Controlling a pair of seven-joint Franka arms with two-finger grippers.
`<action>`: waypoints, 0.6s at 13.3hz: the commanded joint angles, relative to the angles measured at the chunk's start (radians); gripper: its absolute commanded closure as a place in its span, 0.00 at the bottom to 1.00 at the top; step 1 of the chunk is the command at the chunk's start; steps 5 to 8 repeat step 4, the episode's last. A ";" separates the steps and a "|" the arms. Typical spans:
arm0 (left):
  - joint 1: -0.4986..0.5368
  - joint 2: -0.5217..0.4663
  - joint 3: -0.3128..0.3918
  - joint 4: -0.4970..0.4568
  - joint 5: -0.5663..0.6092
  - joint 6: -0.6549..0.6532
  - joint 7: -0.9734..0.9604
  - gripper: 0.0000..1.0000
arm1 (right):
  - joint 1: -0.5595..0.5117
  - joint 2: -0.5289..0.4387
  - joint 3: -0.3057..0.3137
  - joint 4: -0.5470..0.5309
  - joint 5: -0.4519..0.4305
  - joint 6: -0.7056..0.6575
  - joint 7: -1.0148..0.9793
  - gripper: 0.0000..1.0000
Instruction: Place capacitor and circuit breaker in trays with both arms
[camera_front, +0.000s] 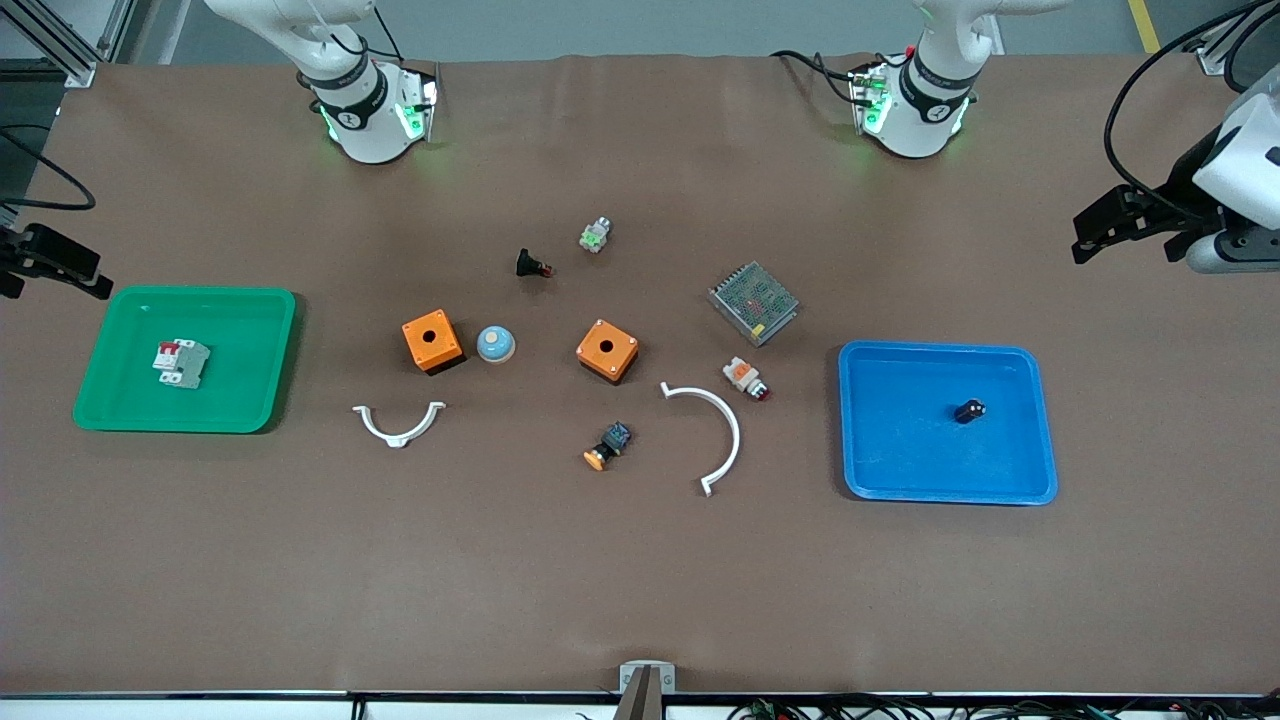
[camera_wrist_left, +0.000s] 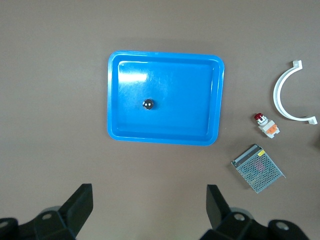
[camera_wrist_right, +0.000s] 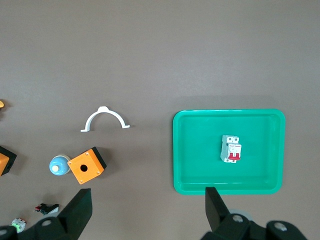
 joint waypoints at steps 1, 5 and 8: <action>0.001 0.006 -0.001 0.022 0.000 -0.020 0.017 0.00 | -0.001 0.010 0.004 0.024 -0.015 -0.008 0.013 0.00; 0.003 0.006 -0.001 0.022 0.000 -0.026 0.017 0.00 | 0.012 0.010 0.004 0.024 -0.015 -0.010 0.013 0.00; 0.003 0.006 -0.001 0.022 0.000 -0.026 0.017 0.00 | 0.012 0.010 0.004 0.024 -0.015 -0.010 0.013 0.00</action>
